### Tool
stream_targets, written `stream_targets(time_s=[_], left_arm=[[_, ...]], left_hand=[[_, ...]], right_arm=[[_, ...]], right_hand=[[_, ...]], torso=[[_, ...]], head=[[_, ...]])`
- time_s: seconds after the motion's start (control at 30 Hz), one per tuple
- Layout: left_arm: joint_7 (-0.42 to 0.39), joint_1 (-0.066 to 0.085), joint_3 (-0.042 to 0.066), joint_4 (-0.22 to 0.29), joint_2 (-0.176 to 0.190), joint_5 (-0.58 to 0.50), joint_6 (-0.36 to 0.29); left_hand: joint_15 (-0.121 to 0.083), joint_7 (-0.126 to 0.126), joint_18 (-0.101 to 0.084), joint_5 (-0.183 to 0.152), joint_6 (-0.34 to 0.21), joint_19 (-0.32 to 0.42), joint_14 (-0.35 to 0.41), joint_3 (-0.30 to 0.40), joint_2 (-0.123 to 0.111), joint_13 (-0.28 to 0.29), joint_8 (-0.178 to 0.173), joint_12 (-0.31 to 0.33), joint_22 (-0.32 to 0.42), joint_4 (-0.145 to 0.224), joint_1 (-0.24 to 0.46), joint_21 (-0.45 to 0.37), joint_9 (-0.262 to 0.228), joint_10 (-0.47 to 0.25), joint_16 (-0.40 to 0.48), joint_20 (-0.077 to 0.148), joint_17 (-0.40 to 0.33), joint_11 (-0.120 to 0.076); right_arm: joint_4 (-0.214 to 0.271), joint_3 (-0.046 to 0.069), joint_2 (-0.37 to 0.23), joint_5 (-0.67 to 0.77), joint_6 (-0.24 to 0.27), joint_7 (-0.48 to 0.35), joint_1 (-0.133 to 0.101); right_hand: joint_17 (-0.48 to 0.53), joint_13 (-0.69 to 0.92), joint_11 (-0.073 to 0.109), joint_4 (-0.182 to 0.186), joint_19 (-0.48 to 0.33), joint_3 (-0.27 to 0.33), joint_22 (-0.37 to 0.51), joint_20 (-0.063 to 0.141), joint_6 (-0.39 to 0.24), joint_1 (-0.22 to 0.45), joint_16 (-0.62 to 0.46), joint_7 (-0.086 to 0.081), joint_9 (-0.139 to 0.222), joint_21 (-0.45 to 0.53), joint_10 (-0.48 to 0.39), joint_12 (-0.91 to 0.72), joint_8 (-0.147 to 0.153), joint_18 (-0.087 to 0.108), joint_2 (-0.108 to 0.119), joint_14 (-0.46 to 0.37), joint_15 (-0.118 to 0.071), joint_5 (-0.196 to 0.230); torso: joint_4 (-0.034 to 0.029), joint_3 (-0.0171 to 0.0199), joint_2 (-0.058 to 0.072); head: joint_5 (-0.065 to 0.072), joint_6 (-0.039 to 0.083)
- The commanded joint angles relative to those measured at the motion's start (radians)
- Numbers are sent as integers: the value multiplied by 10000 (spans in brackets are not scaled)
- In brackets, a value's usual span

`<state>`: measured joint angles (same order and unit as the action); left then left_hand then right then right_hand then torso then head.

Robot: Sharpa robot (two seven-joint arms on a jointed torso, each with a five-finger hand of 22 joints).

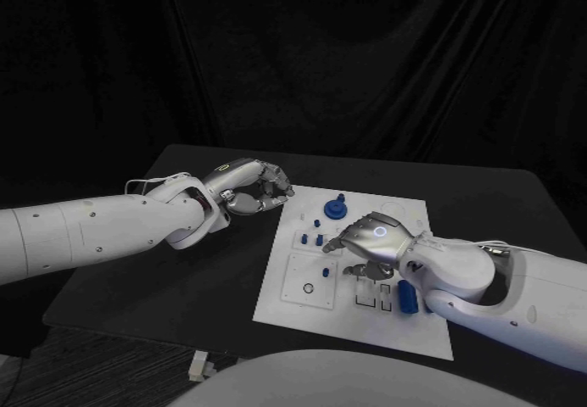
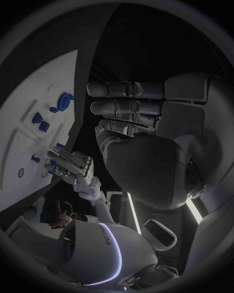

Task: Assemble the parts on the task board

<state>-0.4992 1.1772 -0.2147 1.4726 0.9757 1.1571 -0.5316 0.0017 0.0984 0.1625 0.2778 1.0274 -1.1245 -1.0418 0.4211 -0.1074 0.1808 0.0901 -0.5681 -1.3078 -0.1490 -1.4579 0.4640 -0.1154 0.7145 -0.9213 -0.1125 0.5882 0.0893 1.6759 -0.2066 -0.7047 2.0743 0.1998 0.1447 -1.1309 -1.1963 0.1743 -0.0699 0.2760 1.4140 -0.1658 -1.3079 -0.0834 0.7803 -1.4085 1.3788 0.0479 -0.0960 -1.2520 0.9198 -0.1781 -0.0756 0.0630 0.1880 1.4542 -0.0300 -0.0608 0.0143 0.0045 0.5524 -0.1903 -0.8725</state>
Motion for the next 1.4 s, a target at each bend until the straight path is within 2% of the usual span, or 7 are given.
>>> stream_targets(time_s=[0.03, 0.23, 0.27, 0.37, 0.57, 0.9, 1.4], left_arm=[[-85, -11, 10, 27, -6, -33, 15], [-99, -13, 10, 26, -17, -33, 7], [-99, -14, 10, 30, -19, -33, 7], [-108, -15, 10, 47, -8, -33, -7], [-111, -16, 10, 91, 20, -33, -27], [-114, -17, 10, 98, 13, -33, -17], [-101, -18, 10, 104, 27, -33, 9]], left_hand=[[60, 8, 49, -2, 2, 48, -12, -47, 41, -9, 24, 51, -403, 36, -97, 9, -12, 77, 39, 3, -14, -4], [60, 8, 49, -2, 2, 48, -12, -47, 41, -9, 24, 51, -403, 36, -97, 9, -12, 77, 39, 3, -14, -4], [60, 8, 49, -2, 2, 48, -12, -47, 41, -9, 24, 51, -403, 36, -97, 9, -12, 77, 39, 3, -14, -4], [60, 8, 49, -2, 2, 48, -12, -47, 41, -9, 24, 51, -403, 36, -97, 9, -12, 77, 39, 3, -14, -4], [61, 11, 48, 4, 2, 50, -10, -52, 45, -22, 27, 55, -405, 42, -106, 26, -13, 77, 42, 2, -17, -5], [59, 18, 47, 12, -5, 46, -10, -50, 49, -28, 24, 55, -409, 47, -116, 45, -12, 79, 42, 3, -19, -12], [56, 27, 53, 23, -19, 62, -10, -49, 52, -36, 18, 58, -403, 52, -126, 18, -9, 78, 44, 4, -21, -16]], right_arm=[[275, 10, -311, 96, 988, 328, -361], [645, 10, -1055, -477, 1159, 396, -1219], [708, 10, -1260, -736, 1110, 438, -1439], [746, 10, -1596, -1016, 925, 497, -1756], [592, 8, -2109, -1263, 161, 728, -2021], [338, 6, -2399, -1337, -376, 1033, -1595], [-325, 5, -2060, -1345, -112, 512, -704]], right_hand=[[-23, 8, 2, 128, -38, 32, -1711, -7, 78, 133, 21, -8, 20, 5, -117, -83, -45, 66, 66, -1, 38, 47], [-198, 83, 103, 146, 118, 54, -1782, 44, 502, 563, 140, 156, -14, -243, 44, -434, -261, 18, -38, 107, -36, 64], [-339, 119, 101, 132, 220, 16, -1828, 68, 796, 588, 228, -19, -60, -408, 220, -594, -402, -17, -88, 189, -54, 55], [-1021, 164, 134, 107, 655, -32, -2053, 106, 1146, 590, 615, -248, -107, -1211, 587, -838, -540, -186, -150, 512, -97, 26], [-1270, 155, 218, 143, 867, 12, -2155, 170, 1372, 744, 746, -285, -136, -1590, 828, -915, -593, -264, -146, 662, -163, 73], [-1147, 111, 239, 182, 841, 179, -2121, 234, 1382, 1483, 666, -385, -102, -1494, 922, -876, -511, -241, -3, 656, -217, 121], [-1165, 88, 223, 158, 798, 208, -2093, 261, 1147, 1724, 666, -622, 2, -1407, 1171, -879, -317, -223, 53, 668, -225, 124]], torso=[[6, 2, -9], [-3, 2, -10], [-2, 0, -11], [-7, -2, -7], [-2, -1, -6], [-8, -16, -7], [4, 6, 8]], head=[[51, -2], [147, -2], [167, -2], [251, -2], [314, -2], [300, -2], [282, -2]])
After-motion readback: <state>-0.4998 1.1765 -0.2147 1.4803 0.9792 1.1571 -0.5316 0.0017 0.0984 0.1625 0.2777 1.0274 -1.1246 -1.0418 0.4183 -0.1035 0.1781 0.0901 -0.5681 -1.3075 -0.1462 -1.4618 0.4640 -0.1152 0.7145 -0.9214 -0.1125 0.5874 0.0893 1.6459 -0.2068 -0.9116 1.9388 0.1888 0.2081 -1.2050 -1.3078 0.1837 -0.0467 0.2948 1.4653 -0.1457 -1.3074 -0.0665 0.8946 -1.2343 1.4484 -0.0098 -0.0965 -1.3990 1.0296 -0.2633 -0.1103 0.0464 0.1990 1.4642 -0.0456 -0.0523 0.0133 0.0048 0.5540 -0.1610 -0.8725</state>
